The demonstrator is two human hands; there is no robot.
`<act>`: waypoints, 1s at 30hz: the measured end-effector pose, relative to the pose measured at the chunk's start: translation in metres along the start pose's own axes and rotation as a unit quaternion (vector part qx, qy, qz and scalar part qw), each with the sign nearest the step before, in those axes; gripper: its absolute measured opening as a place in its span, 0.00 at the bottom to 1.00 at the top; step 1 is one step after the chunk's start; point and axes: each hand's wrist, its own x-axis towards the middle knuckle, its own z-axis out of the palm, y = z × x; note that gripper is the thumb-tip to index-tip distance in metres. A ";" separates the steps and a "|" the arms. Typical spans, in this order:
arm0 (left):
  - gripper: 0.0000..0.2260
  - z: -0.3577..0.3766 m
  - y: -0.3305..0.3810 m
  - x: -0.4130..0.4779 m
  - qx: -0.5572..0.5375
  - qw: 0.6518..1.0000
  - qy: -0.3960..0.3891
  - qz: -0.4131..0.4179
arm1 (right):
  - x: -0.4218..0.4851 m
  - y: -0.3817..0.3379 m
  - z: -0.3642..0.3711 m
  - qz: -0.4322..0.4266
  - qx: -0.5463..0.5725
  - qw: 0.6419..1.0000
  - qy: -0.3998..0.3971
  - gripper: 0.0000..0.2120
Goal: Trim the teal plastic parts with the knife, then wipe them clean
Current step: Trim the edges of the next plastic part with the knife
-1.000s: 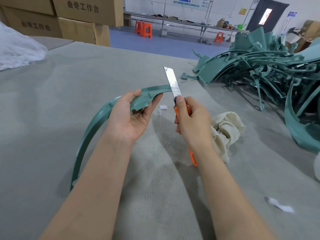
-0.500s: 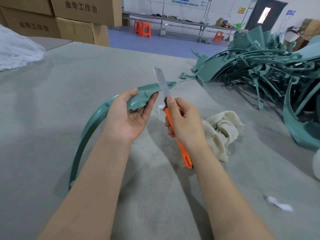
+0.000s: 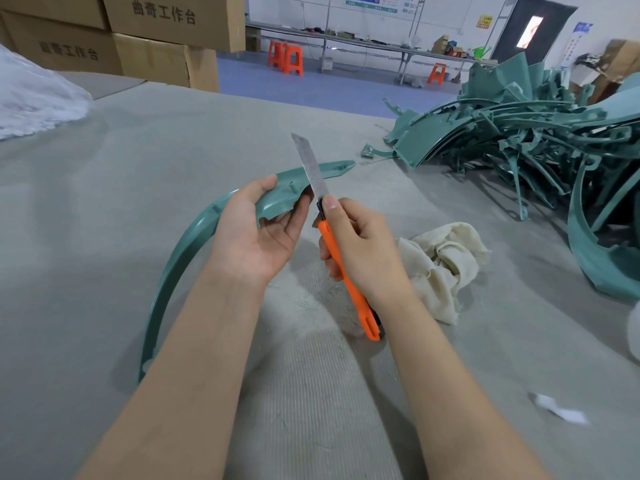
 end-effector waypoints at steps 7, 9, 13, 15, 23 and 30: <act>0.06 -0.002 0.000 0.002 0.003 1.000 -0.002 0.004 | -0.001 -0.002 0.003 0.005 0.014 0.999 -0.046 0.17; 0.06 -0.001 0.000 0.002 0.003 1.000 -0.014 0.002 | -0.001 -0.002 0.003 0.003 0.012 0.998 -0.057 0.17; 0.06 -0.001 0.001 0.002 0.003 1.000 -0.030 0.002 | -0.003 -0.003 0.004 -0.004 0.021 0.997 -0.074 0.17; 0.06 -0.002 0.001 0.001 0.004 0.999 -0.033 0.002 | -0.004 -0.004 0.003 -0.005 0.024 0.996 -0.081 0.19; 0.09 -0.002 -0.001 0.000 0.013 0.998 -0.034 -0.053 | -0.011 -0.005 0.013 -0.021 -0.015 0.981 -0.190 0.15; 0.11 0.000 0.000 0.001 0.006 1.000 0.009 -0.015 | 0.003 -0.008 -0.015 0.009 0.043 0.999 0.016 0.17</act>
